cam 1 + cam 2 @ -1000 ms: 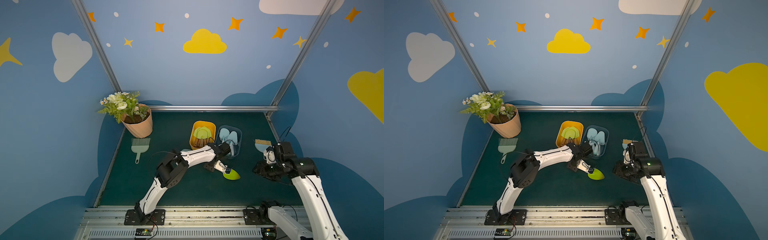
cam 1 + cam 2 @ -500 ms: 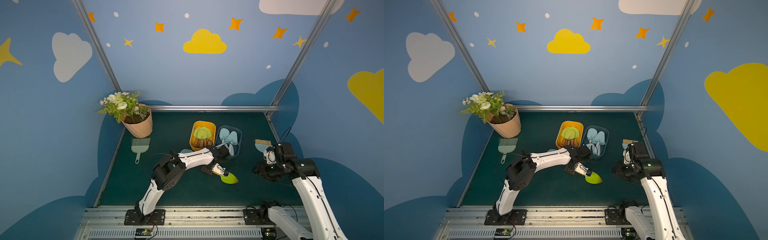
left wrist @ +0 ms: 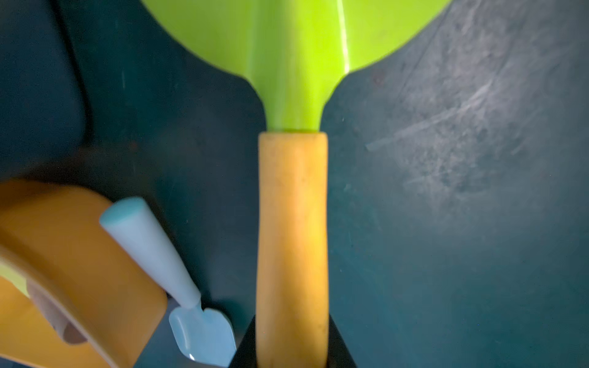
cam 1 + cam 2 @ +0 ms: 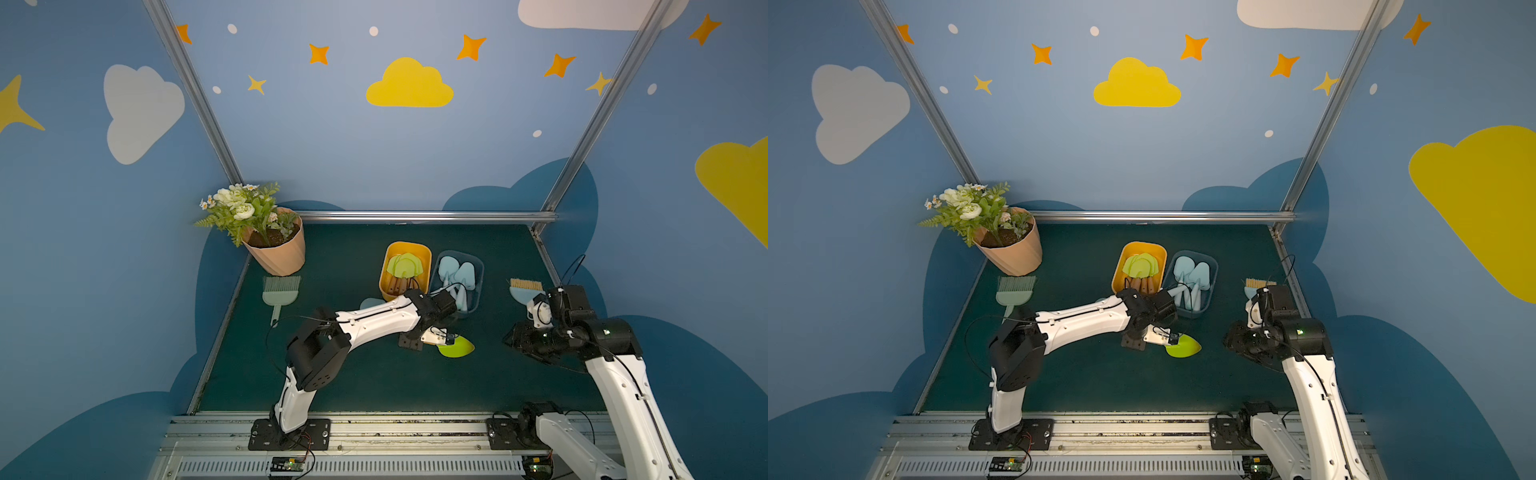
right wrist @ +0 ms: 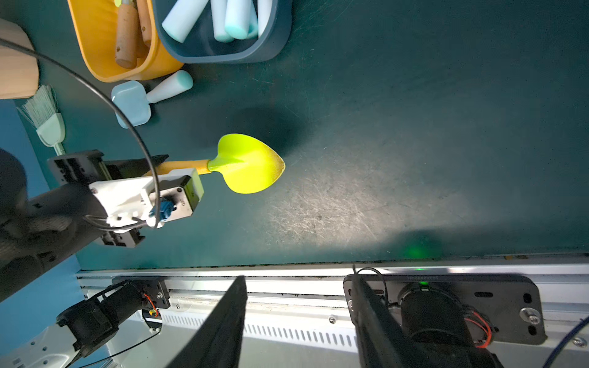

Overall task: Sort the small shovels by color and place them into the storage box
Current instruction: Pick up the shovel from the center of the board, then place the shovel in the storage box.

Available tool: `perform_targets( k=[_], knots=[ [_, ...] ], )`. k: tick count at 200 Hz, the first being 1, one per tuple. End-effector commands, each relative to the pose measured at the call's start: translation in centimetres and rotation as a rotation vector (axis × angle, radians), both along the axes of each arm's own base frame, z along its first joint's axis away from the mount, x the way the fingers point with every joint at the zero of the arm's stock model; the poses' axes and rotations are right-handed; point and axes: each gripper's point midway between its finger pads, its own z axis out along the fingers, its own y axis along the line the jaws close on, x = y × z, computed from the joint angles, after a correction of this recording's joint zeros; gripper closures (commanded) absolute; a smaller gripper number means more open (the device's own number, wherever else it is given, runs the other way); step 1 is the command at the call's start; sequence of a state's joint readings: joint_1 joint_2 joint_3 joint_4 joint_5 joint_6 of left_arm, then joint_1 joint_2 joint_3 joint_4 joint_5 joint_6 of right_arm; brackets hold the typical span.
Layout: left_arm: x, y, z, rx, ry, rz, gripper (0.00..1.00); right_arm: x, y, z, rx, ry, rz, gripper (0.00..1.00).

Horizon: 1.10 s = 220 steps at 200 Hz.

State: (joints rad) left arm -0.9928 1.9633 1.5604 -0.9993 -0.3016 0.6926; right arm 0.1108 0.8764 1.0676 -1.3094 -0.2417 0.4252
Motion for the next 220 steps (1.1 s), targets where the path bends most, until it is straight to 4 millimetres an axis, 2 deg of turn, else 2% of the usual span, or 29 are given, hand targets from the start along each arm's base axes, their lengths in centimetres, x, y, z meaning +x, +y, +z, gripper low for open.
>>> perform_targets(
  k=[1,52,83,108,131,157,170,189,220],
  knots=[
    [-1.0,3.1,1.9,0.010,0.002,0.247,0.98,0.3,0.5,1.4,0.037,-0.034,-0.006,0.46],
    [0.0,7.4,3.6,0.023,-0.001,0.882,0.97,0.5,0.9,1.7,0.067,-0.036,-0.018,0.46],
    [1.2,6.3,5.6,-0.066,0.089,1.120,0.97,0.4,0.9,1.7,0.069,-0.034,-0.016,0.47],
    [3.8,5.3,7.9,-0.155,0.136,1.254,0.97,0.4,0.9,1.9,0.065,-0.037,-0.012,0.47],
    [6.6,5.2,9.4,-0.187,0.152,1.366,0.97,0.4,0.9,1.9,0.067,-0.035,-0.014,0.47],
    [8.9,4.7,8.8,-0.169,0.195,1.441,0.97,0.4,0.9,1.7,0.068,-0.031,-0.013,0.47],
    [9.5,4.3,7.5,-0.173,0.255,1.472,0.97,0.4,0.9,1.7,0.067,-0.032,-0.012,0.46],
    [10.6,5.4,6.5,-0.146,0.237,1.526,0.97,0.3,0.8,1.7,0.062,-0.034,-0.007,0.47],
    [11.5,6.0,4.9,-0.122,0.254,1.566,0.97,0.3,0.9,1.4,0.062,-0.024,-0.007,0.47]
  ],
)
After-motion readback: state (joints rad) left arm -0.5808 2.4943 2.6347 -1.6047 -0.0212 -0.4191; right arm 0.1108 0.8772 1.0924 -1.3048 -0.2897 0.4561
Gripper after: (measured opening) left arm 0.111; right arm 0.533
